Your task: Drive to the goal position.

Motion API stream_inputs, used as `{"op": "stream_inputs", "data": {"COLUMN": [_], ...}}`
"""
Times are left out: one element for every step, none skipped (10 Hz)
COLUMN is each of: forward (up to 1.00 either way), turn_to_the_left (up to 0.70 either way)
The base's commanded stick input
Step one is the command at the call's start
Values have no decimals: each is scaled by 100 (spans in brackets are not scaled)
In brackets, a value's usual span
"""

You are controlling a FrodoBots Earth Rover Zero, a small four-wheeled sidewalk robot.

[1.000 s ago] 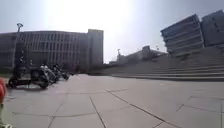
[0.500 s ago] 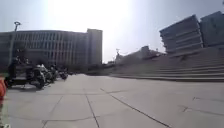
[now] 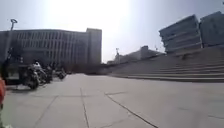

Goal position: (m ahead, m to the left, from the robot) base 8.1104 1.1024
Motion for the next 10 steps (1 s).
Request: {"op": "stream_inputs", "data": {"forward": [70, 70, 70, 70, 70, 70, 70, 70, 70, 70], "turn_to_the_left": [-1, -1, -1, -1, -1, -1, -1, -1, -1, -1]}}
